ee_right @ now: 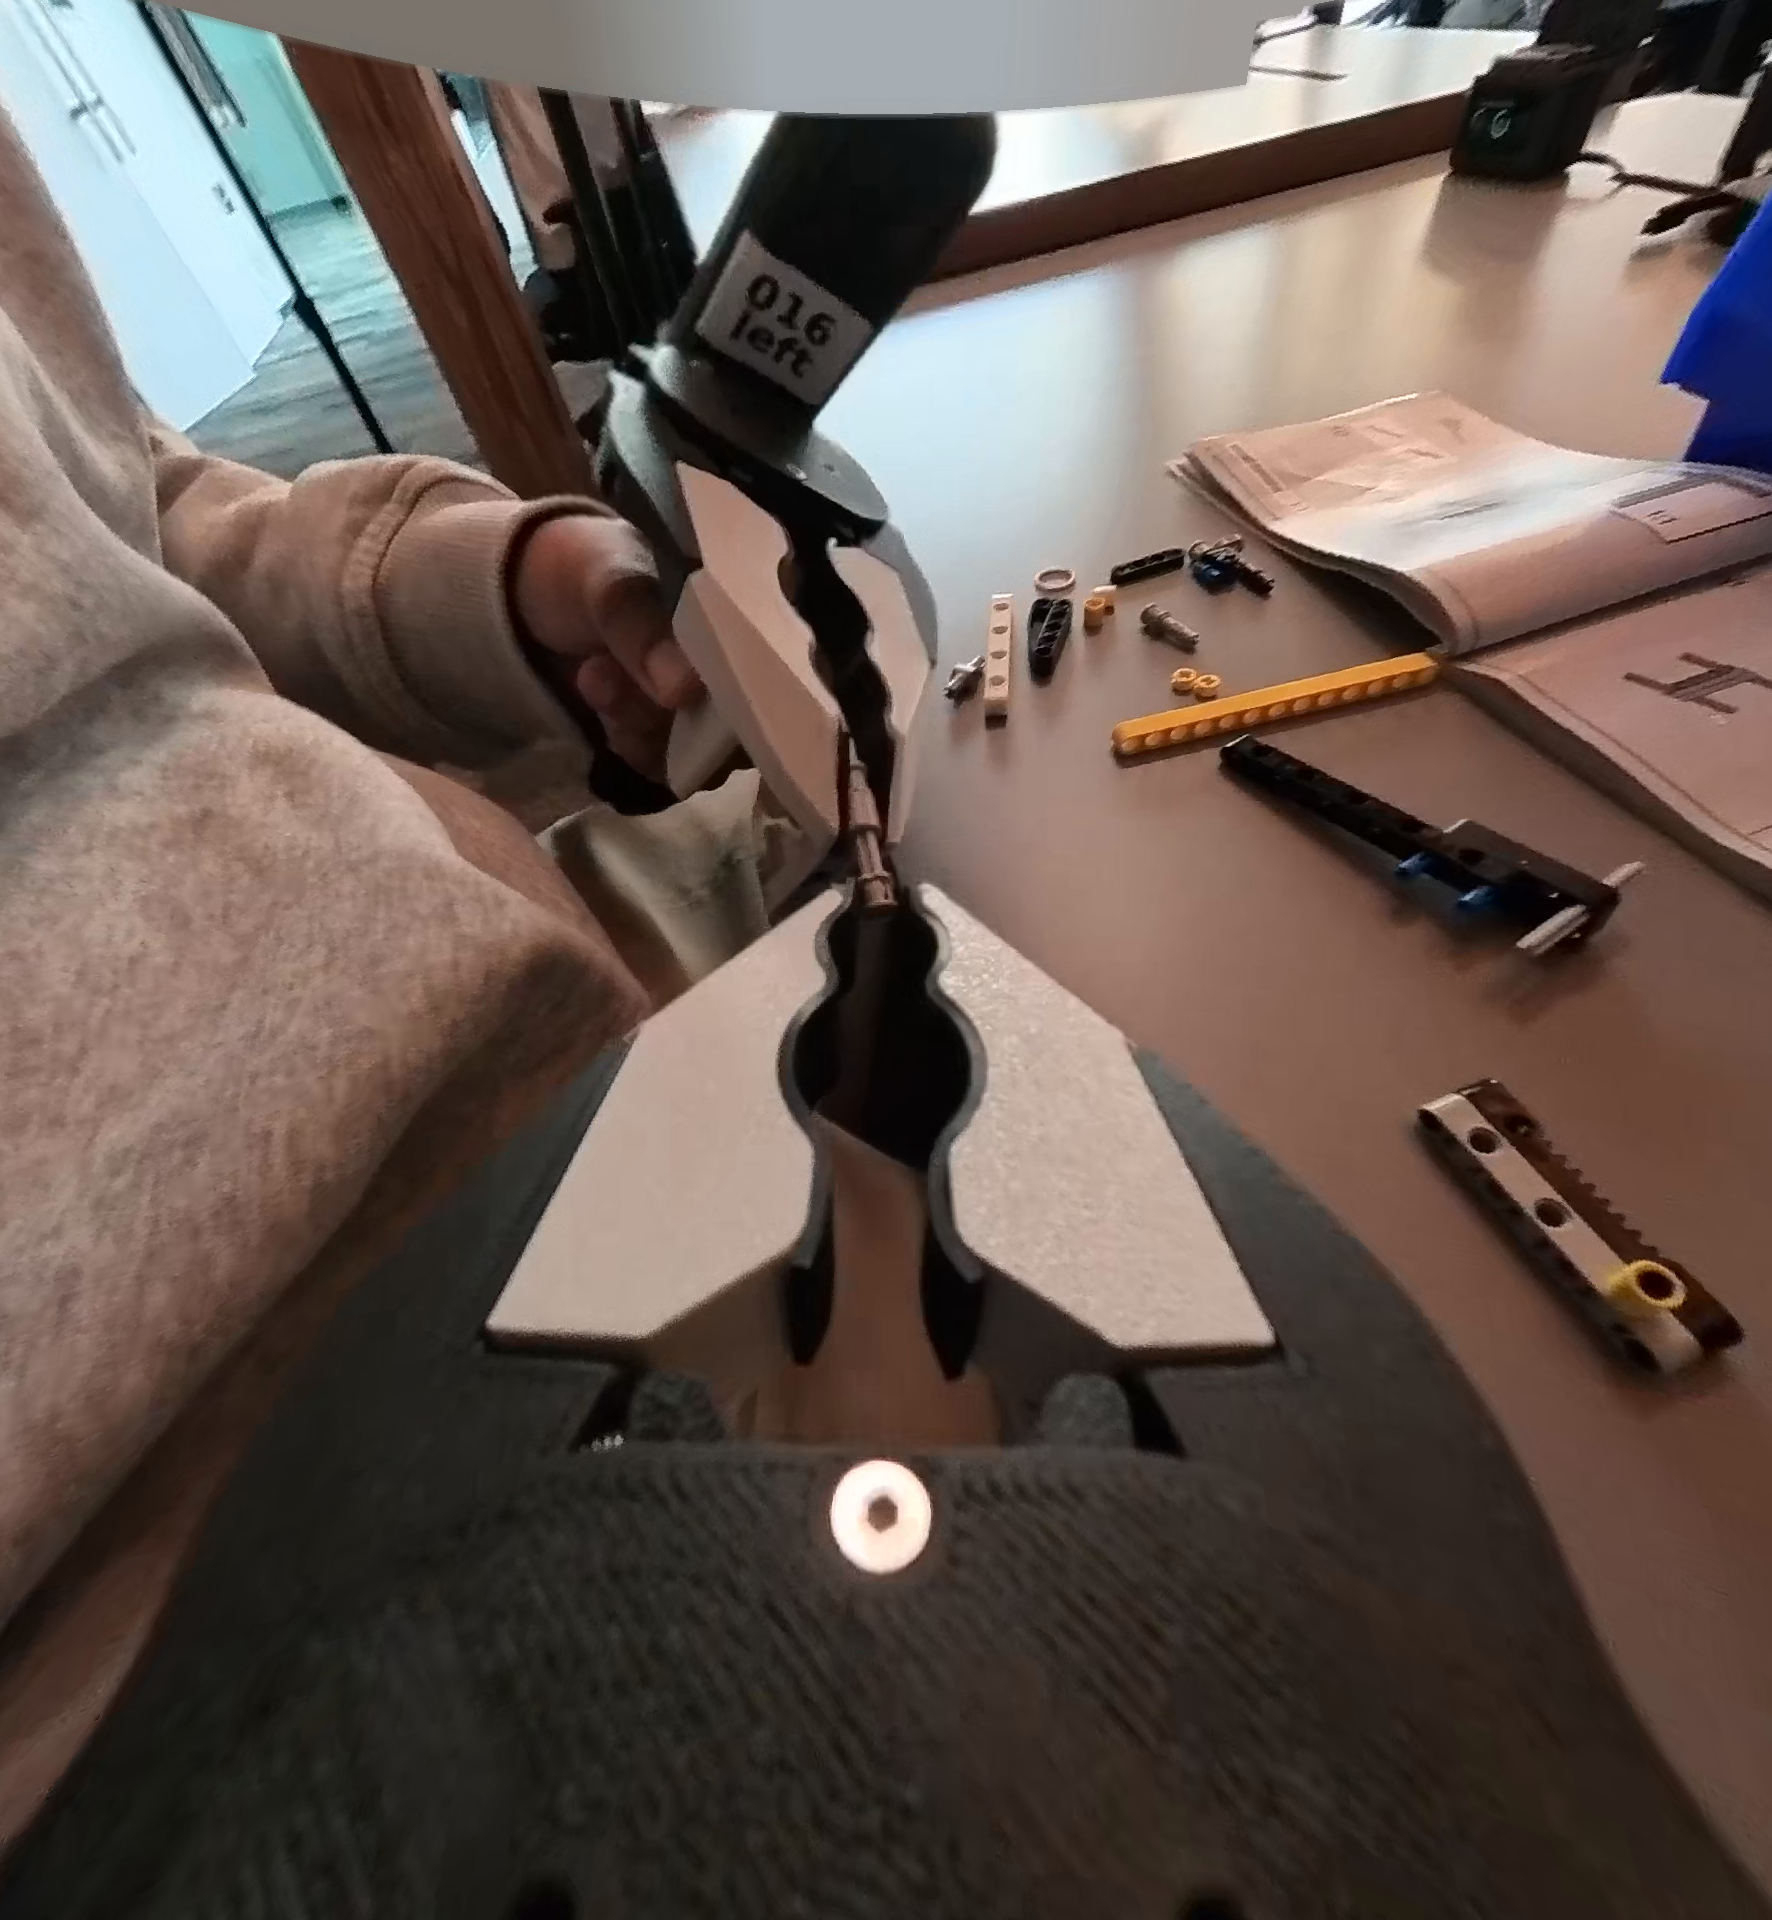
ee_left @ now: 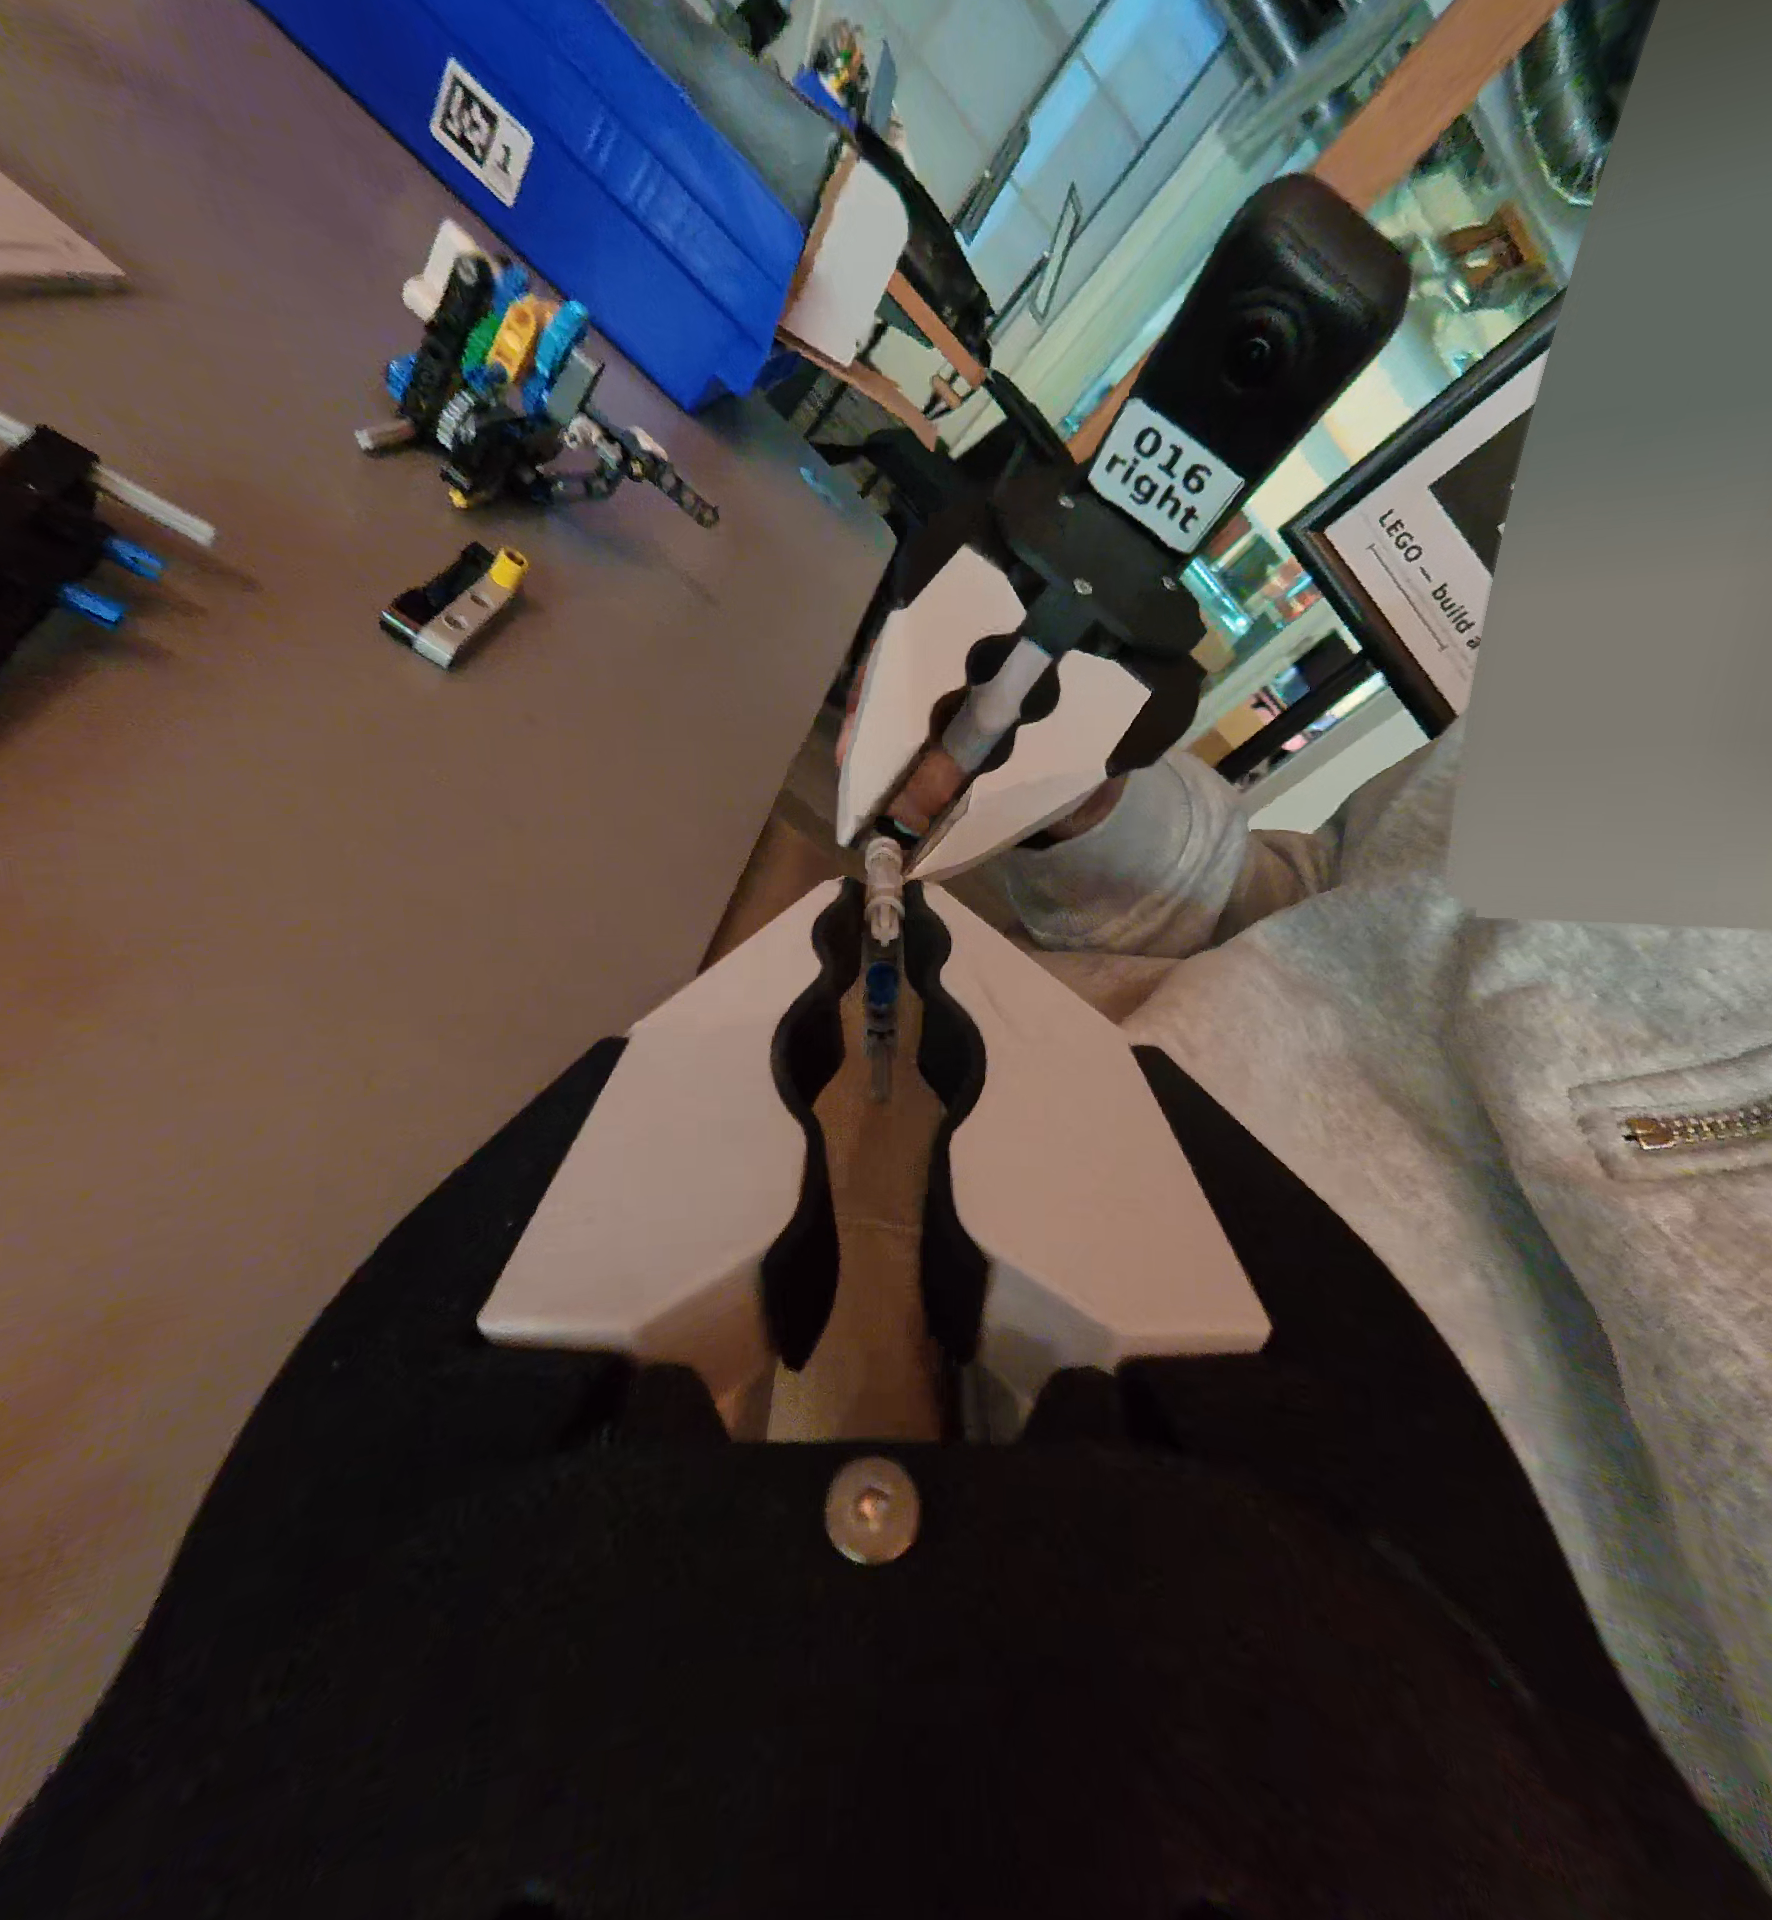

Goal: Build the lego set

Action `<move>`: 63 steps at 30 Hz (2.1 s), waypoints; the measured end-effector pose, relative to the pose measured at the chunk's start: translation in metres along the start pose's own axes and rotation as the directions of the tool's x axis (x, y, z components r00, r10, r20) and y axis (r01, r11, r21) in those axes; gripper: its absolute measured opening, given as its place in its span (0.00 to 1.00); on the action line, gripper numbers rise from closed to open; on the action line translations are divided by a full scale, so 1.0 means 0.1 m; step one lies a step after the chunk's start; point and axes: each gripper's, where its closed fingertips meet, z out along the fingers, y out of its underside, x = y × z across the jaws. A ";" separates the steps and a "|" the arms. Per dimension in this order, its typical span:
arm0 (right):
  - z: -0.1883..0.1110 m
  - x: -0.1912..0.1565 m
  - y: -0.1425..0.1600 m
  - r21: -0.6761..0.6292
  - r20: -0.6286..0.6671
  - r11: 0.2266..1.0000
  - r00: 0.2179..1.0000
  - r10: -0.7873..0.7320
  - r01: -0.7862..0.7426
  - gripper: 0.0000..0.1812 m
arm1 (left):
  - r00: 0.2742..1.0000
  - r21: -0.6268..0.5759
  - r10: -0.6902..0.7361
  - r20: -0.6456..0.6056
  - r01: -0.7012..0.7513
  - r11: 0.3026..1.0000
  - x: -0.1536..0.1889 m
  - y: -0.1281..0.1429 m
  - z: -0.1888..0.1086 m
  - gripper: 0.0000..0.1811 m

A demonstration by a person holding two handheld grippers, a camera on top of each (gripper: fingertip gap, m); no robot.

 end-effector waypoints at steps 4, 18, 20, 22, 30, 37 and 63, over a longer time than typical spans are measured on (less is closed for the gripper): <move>-0.03 0.08 -0.09 0.055 -0.044 0.998 0.999 0.019 -0.016 0.14 | 0.998 0.036 0.045 0.037 -0.047 0.998 -0.03 -0.07 -0.04 0.02; -0.10 -0.08 -0.23 0.150 0.190 0.954 0.955 0.228 -0.258 0.10 | 0.986 0.128 0.142 -0.090 -0.129 0.983 0.27 -0.20 -0.08 0.02; -0.14 -0.11 -0.31 0.190 0.258 0.927 0.928 0.270 -0.322 0.09 | 0.982 0.133 0.170 -0.078 -0.159 0.978 0.29 -0.21 -0.08 0.02; -0.17 -0.12 -0.38 0.221 0.299 0.907 0.910 0.286 -0.358 0.05 | 0.980 0.140 0.185 -0.075 -0.173 0.975 0.30 -0.22 -0.08 0.02; -0.13 -0.15 -0.39 0.221 0.307 0.903 0.905 0.295 -0.370 0.04 | 0.976 0.156 0.205 -0.070 -0.192 0.969 0.32 -0.24 -0.10 0.02; -0.12 -0.17 -0.37 0.211 0.308 0.909 0.907 0.287 -0.359 0.03 | 0.977 0.144 0.197 -0.078 -0.184 0.972 0.33 -0.22 -0.09 0.02; -0.12 -0.28 -0.18 0.059 0.353 0.937 0.885 0.303 -0.344 0.03 | 0.985 -0.005 0.096 -0.142 -0.097 0.995 0.32 0.00 -0.03 0.02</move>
